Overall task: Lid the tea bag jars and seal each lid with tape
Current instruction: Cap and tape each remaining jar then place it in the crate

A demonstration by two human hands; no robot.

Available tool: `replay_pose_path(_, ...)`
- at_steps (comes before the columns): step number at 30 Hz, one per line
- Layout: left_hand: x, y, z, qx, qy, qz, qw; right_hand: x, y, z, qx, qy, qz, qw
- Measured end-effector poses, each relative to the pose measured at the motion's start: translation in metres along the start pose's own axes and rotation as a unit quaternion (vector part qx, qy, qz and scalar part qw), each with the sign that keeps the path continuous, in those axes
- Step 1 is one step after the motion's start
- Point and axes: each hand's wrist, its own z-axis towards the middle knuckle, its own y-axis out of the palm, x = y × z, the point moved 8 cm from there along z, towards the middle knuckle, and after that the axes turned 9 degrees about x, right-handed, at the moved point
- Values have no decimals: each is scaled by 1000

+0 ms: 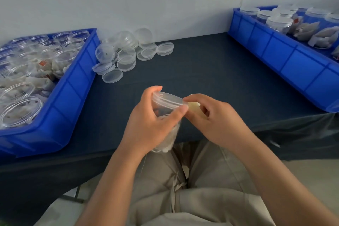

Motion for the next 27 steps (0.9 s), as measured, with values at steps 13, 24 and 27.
replay_pose_path(13, -22, -10, 4, -1, -113, -136, 984, 3, -1, -1, -109, -11, 10, 994)
replay_pose_path(24, -32, 21, -18, -123, -256, -357, 890, 27, -12, 12, -101, 17, -5, 995)
replay_pose_path(27, -25, 28, -20, -157, -266, -388, 868, 21, -12, 13, -86, 5, 31, 996)
